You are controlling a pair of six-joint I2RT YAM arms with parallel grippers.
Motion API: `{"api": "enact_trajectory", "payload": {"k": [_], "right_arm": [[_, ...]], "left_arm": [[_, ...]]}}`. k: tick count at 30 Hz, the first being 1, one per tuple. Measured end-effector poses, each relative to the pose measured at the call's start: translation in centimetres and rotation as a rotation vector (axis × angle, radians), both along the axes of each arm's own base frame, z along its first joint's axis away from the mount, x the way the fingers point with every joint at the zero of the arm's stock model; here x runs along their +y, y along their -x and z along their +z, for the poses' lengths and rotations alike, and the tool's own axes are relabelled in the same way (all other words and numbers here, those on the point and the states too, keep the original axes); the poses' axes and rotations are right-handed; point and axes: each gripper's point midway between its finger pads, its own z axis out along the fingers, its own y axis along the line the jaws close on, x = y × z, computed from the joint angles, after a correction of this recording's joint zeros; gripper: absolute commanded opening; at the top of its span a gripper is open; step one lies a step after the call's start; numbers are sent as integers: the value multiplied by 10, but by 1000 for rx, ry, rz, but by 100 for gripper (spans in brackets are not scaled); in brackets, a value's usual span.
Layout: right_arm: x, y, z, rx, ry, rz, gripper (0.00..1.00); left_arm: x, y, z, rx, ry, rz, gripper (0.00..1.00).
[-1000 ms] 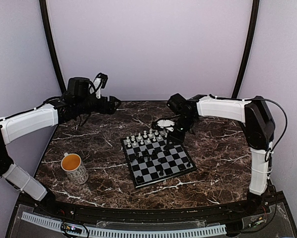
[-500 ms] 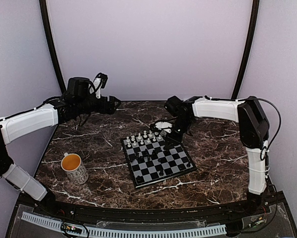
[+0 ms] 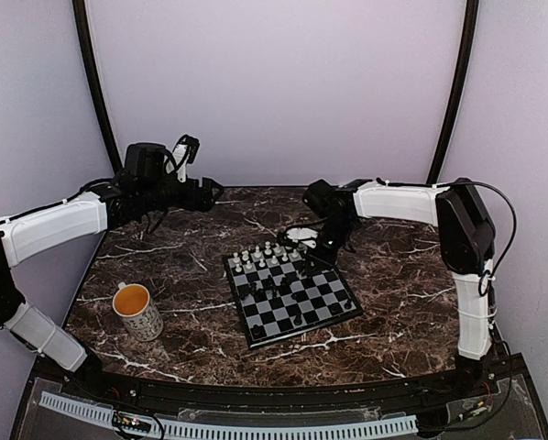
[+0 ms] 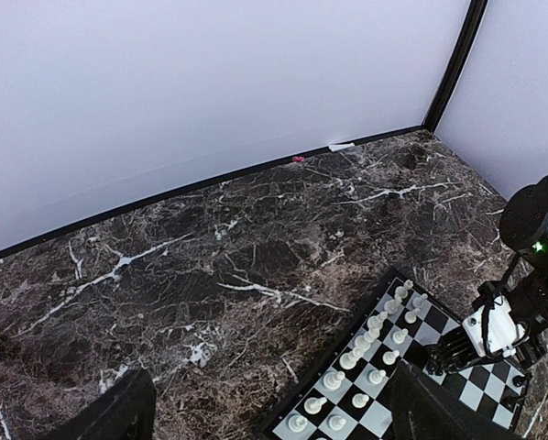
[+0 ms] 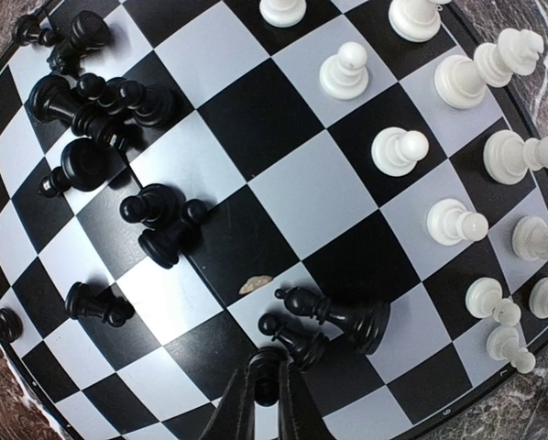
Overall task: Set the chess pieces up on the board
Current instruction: Pick up the pawn from the chessboard, then place the pawn at a7.
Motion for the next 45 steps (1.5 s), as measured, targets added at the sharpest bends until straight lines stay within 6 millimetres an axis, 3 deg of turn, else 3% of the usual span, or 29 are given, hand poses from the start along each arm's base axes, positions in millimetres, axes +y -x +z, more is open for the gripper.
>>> {"api": "enact_trajectory", "payload": {"k": [7, 20, 27, 45], "right_arm": [[-5, 3, 1, -6, 11, -2, 4], [-48, 41, 23, -39, 52, -8, 4], [-66, 58, 12, -11, 83, -11, 4], [-71, 59, -2, -4, 111, -15, 5]], "left_arm": [[0, 0, 0, 0, -1, 0, 92], [-5, 3, 0, -2, -3, -13, 91], [-5, 3, 0, -2, -3, -15, 91], [-8, 5, 0, -5, -8, -23, 91]]}}
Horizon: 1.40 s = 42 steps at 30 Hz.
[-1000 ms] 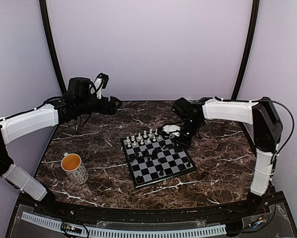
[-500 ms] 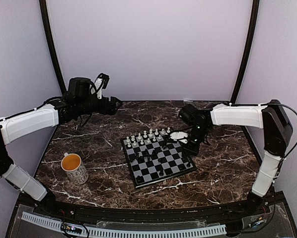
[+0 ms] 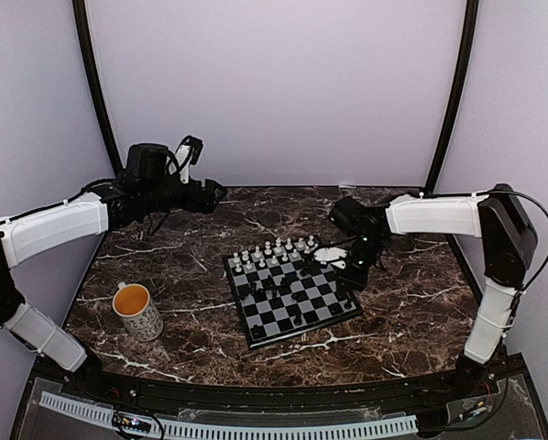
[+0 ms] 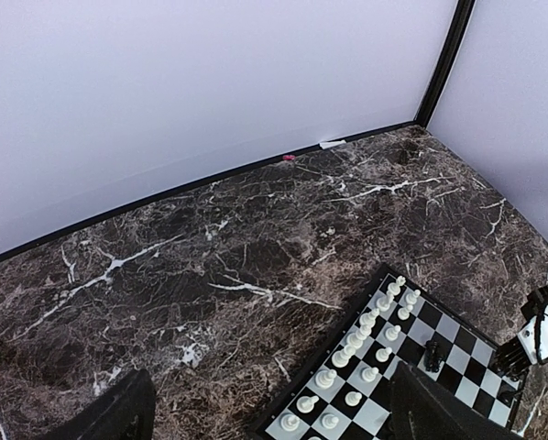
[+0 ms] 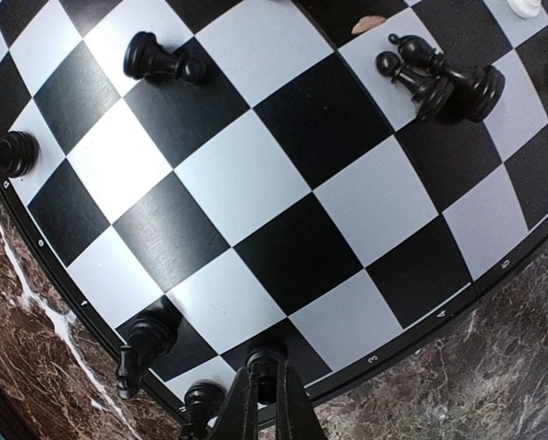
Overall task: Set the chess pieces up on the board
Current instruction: Place the pawn at a7, then pick up the pawn from the chessboard.
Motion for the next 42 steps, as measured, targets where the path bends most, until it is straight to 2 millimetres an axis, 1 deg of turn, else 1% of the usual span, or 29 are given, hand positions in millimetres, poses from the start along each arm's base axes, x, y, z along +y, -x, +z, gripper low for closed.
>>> {"api": "enact_trajectory", "payload": {"k": [5, 6, 9, 12, 15, 19, 22, 24, 25, 27, 29, 31, 32, 33, 34, 35, 36, 37, 39, 40, 42], "right_arm": [[-1, 0, -1, 2, 1, -1, 6], [-1, 0, -1, 1, 1, 0, 7], [-1, -1, -1, -1, 1, 3, 19], [-3, 0, -4, -2, 10, 5, 25], [-5, 0, -4, -4, 18, 4, 29], [-7, 1, -3, 2, 27, 4, 32], [-4, -3, 7, -8, 22, 4, 34], [2, -10, 16, -30, 8, 5, 34], [5, -16, 23, -49, -3, 6, 34], [13, -27, 35, -83, -23, 7, 34], [22, -41, 44, -118, -40, 7, 34], [31, -52, 48, -136, -51, 8, 35], [37, -59, 49, -143, -58, 8, 35], [43, -65, 49, -148, -65, 8, 35], [49, -72, 48, -149, -75, 9, 35], [54, -75, 47, -148, -85, 10, 35], [59, -79, 46, -143, -95, 11, 35], [65, -82, 46, -139, -107, 14, 35], [74, -84, 46, -138, -122, 23, 35], [78, -85, 45, -140, -126, 28, 35], [88, -82, 44, -138, -132, 47, 35]], "left_arm": [[0, 0, 0, -2, -3, -1, 91], [0, 0, 0, -2, -3, -2, 91], [0, 0, 0, -2, -3, -3, 91], [-1, 0, 0, -2, -3, -4, 92], [-1, 1, 0, -2, -3, -4, 98], [0, 0, 0, 12, 18, 16, 99], [-2, 1, -1, 57, 77, 36, 99], [-9, 1, -1, 115, 153, 35, 99], [-17, 2, 1, 151, 203, 19, 99], [-36, 4, 6, 237, 334, -23, 99], [-55, 9, 11, 307, 428, -66, 99], [-81, 14, 27, 365, 524, -116, 99], [-99, 20, 42, 388, 576, -153, 99], [-112, 25, 55, 395, 611, -185, 99], [-130, 35, 77, 405, 661, -238, 99], [-140, 40, 94, 407, 701, -274, 99], [-152, 49, 115, 409, 749, -319, 99], [-161, 58, 135, 407, 794, -366, 99], [-173, 73, 171, 409, 870, -443, 99], [-175, 78, 186, 402, 897, -474, 99], [-179, 84, 210, 399, 940, -519, 99]]}}
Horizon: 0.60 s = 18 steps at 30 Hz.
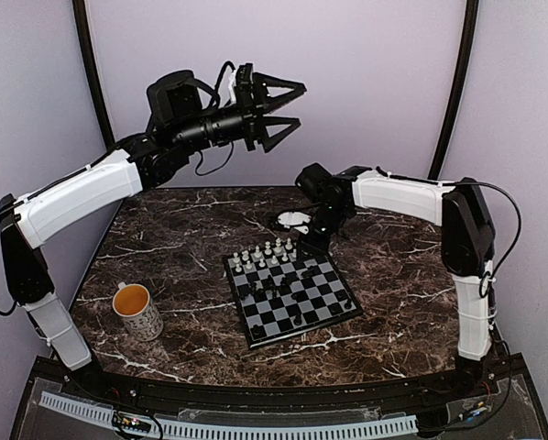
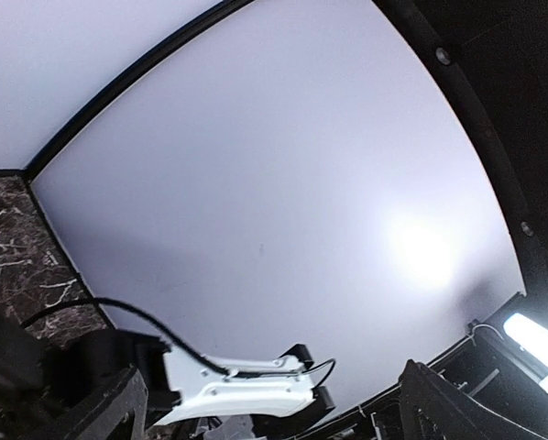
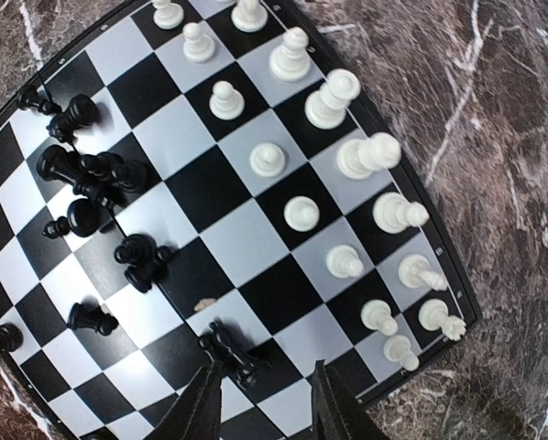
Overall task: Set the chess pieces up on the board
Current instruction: Pick up the pawn from the chessboard.
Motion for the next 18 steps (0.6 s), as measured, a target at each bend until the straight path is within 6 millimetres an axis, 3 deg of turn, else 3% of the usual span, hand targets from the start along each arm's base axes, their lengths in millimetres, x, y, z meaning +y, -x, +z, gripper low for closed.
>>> {"api": "enact_trajectory", "payload": {"k": [3, 6, 9, 14, 18], "right_arm": [[16, 11, -8, 14, -1, 41, 35], [33, 19, -18, 31, 4, 78, 36], [46, 26, -25, 53, -3, 106, 36], [49, 26, -25, 69, -14, 109, 34], [50, 28, -24, 82, -22, 113, 34]], "left_arm": [[-3, 6, 17, -17, 33, -29, 99], [-2, 7, 17, -24, 29, -18, 99], [1, 4, 0, -16, -10, 14, 99], [9, -7, -33, -32, -108, 65, 99], [30, -33, -66, -92, -232, 161, 99]]}}
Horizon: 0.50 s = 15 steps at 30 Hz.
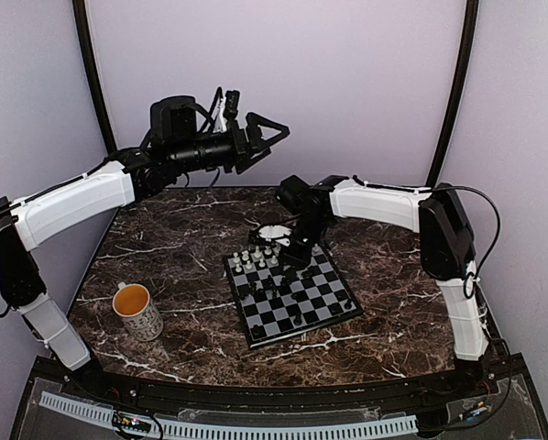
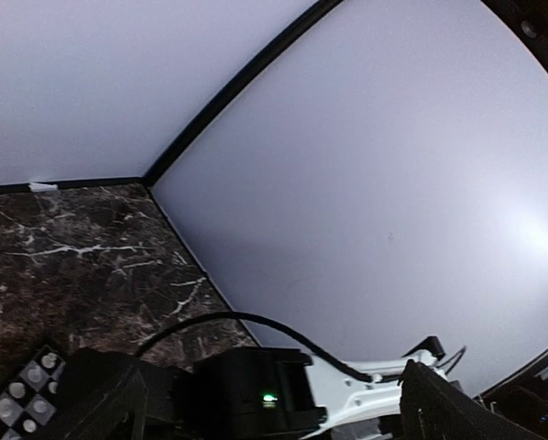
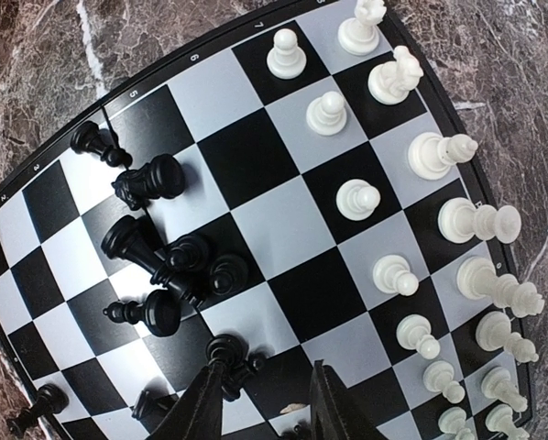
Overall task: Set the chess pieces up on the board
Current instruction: Pick up the pawn from the chessboard.
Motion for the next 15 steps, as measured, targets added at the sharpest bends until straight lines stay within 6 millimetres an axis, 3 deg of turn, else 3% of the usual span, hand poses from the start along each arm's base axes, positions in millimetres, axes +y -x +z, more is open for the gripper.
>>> {"api": "enact_trajectory", "payload": {"k": [5, 8, 12, 15], "right_arm": [[0, 5, -2, 27, 0, 6, 35], [1, 7, -2, 36, -5, 12, 35], [-1, 9, -5, 45, 5, 19, 32], [-2, 11, -14, 61, 21, 24, 28]], "left_arm": [[39, -34, -30, -127, -192, 207, 99], [63, -45, -38, -203, -304, 334, 99], [96, -47, -58, -268, -395, 445, 99], [125, -42, -91, -281, -440, 495, 99]]}}
